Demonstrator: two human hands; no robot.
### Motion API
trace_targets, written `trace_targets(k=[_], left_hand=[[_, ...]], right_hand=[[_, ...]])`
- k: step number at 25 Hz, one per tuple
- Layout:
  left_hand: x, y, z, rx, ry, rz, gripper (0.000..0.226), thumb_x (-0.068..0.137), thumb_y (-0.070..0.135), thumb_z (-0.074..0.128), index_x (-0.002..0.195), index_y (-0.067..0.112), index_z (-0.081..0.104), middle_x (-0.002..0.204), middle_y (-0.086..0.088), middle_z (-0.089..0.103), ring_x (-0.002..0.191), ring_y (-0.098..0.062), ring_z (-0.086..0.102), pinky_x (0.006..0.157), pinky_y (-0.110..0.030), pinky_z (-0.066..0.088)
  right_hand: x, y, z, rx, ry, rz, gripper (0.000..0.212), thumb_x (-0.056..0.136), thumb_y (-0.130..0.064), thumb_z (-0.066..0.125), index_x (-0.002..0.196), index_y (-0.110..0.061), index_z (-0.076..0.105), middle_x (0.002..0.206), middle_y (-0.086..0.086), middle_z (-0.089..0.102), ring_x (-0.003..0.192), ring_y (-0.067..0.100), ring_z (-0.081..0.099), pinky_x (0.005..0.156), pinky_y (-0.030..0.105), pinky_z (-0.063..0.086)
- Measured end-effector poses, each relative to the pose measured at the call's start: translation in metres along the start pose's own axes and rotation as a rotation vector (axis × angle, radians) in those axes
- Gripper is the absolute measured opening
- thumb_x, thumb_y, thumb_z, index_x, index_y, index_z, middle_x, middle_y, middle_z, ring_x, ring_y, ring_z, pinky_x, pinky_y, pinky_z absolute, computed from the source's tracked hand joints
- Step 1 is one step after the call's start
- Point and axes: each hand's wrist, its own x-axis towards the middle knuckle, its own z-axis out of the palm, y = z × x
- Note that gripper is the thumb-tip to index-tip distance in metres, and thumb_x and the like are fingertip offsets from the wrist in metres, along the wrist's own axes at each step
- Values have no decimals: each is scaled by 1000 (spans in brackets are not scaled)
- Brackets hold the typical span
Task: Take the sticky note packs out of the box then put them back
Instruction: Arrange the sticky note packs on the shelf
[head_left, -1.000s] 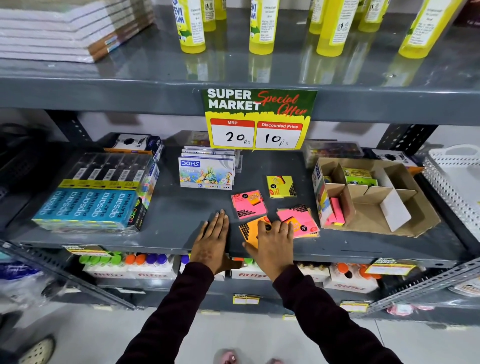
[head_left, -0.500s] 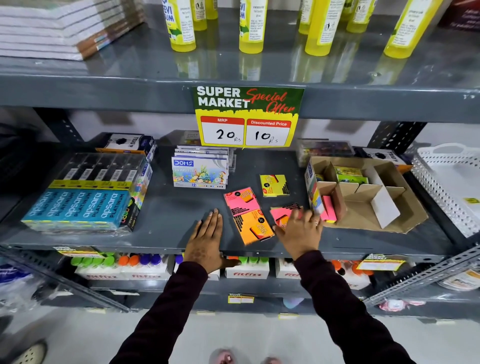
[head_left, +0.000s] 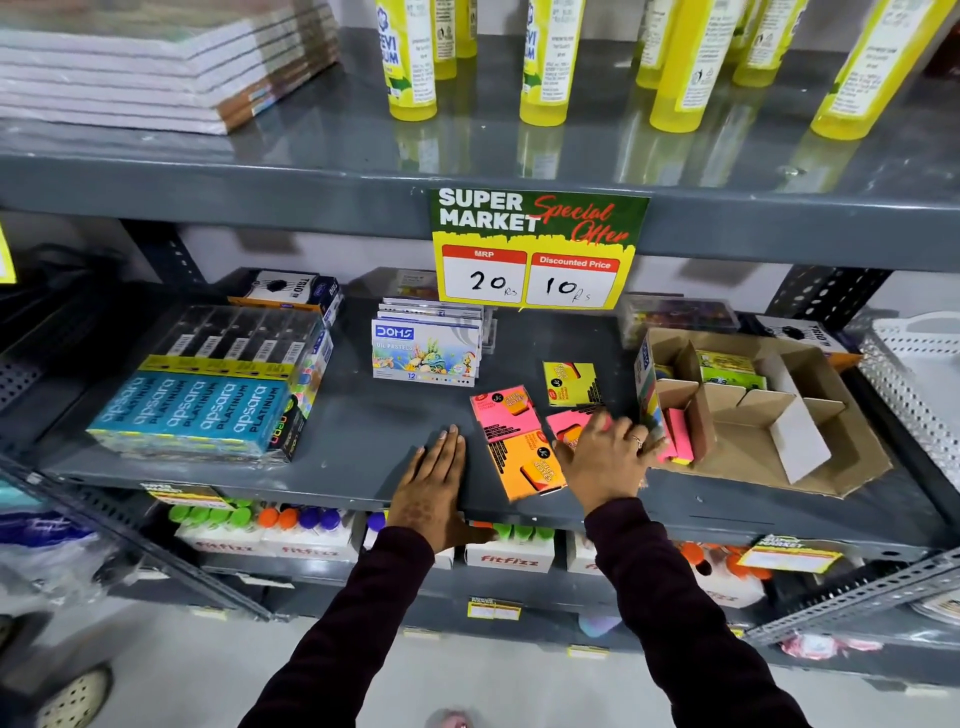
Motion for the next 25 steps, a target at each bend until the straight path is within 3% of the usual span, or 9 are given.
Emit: trace_targets(k=[3,6,11,17,20,22,25], left_hand=[[0,1,2,-33,27,2,126,59,84,48,144,7,-7,151,-5,-13,139,-18,-11,112,-36,-9],[2,-1,4,-22,28,3,125,64,79,52,142,9,-17,150,-2,-23,133,-11,-23,111,-33,-14],[1,-1,5,-43,33,-4,124,64,77,55,143,9,-13,154,-5,-15,135,-11,-21,111,-33,-13],[1,-4,5,-44,16,-11,126,61,80,52,144,8,-11,150,-3,-18,140,-16,-12,115,-36,-6],[-1,-3,6,-8,33,-5,123,60,81,47,144,6,-1,151,-7,-7,142,-21,0,114,-37,-2],[0,-1,7,16,28,-25,119,63,70,61,143,6,-2,152,-8,-2,142,-23,7,115,-34,-4],[1,-1,7,6,18,-11,119,66,72,58,141,8,-9,152,-7,-10,142,-21,-3,110,-31,-15]], right_hand=[[-3,-21,2,16,35,-49,65,79,-48,64,120,2,53,111,27,61,114,45,53,109,66,24],[3,-54,7,29,58,-144,66,71,-49,72,108,4,61,97,30,67,99,47,62,102,66,38],[15,-85,18,67,-138,-186,71,87,-51,54,132,1,42,134,28,49,133,45,37,115,62,15],[14,-53,14,109,-84,-129,88,82,-69,45,133,3,39,133,29,48,127,44,43,112,57,25],[13,-7,5,39,-155,-24,86,85,-62,50,139,3,32,139,29,42,131,45,37,112,53,28],[10,14,3,13,-205,11,85,84,-56,56,139,4,30,140,27,41,132,44,36,110,50,33],[8,20,1,3,-231,20,86,83,-51,61,140,4,27,141,27,41,134,42,36,107,48,38]])
